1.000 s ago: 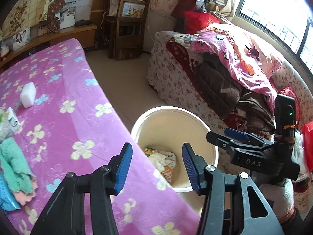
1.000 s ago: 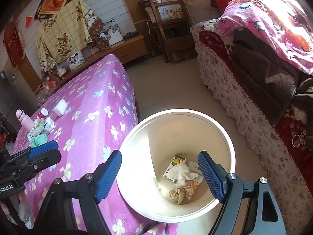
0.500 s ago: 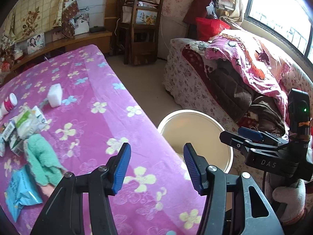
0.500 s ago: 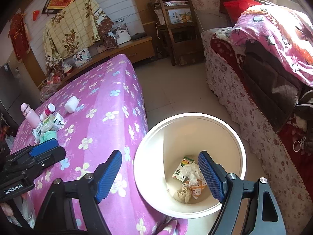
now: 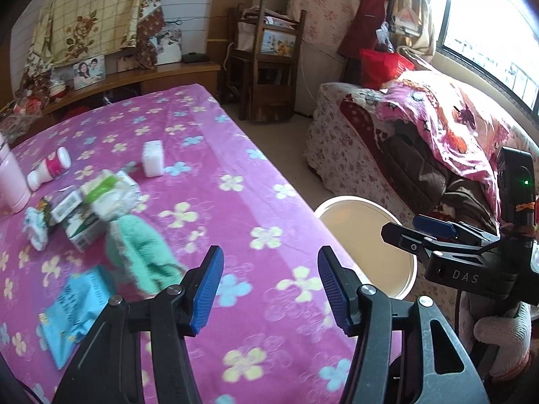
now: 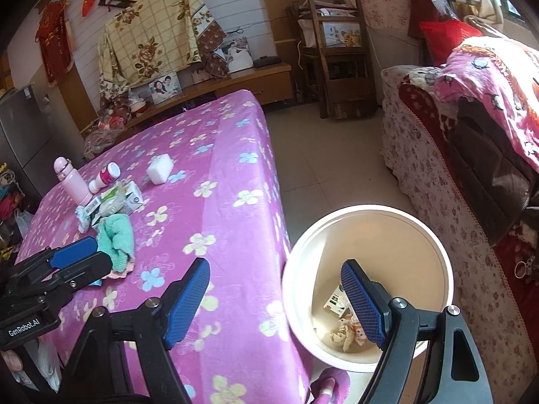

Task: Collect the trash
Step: 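Move both open tools back over the table, then grasp the green towel with right tool while left tool grasps blue snack packet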

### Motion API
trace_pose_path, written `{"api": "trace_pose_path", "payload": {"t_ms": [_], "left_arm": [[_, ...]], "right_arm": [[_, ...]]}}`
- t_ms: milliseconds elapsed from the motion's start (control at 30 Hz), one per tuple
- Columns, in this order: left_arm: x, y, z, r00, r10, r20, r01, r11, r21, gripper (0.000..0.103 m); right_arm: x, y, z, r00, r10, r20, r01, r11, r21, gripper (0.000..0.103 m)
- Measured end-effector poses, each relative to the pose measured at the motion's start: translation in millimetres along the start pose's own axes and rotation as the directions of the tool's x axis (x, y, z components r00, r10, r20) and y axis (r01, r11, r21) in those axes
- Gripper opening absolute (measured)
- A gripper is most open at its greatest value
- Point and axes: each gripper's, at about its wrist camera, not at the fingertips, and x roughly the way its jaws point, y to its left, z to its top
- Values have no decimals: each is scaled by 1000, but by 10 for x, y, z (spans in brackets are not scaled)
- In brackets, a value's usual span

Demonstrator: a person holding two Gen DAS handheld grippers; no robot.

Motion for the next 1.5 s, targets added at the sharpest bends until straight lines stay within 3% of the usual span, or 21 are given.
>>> {"api": "trace_pose_path", "payload": {"t_ms": [633, 833, 1133, 1333, 1500], "left_arm": [[-680, 1066, -357, 992, 122, 25, -119, 988, -97, 66], [-798, 1447, -544, 988, 155, -5, -155, 979, -132, 69], [-708, 1823, -749, 984, 160, -81, -174, 963, -206, 71], [-480, 1852, -720, 986, 124, -111, -142, 975, -172, 71], [-320, 1800, -660, 986, 126, -113, -134, 989, -67, 75]], "right_arm": [[130, 937, 56, 996, 81, -24, -84, 989, -125, 83], [224, 1174, 52, 992, 115, -44, -120, 983, -141, 83], [508, 1566, 19, 969, 215, -118, -231, 961, -149, 83], [724, 1826, 24, 953, 255, -163, -282, 944, -172, 83], [926, 1965, 60, 944, 266, -193, -301, 936, -182, 84]]}}
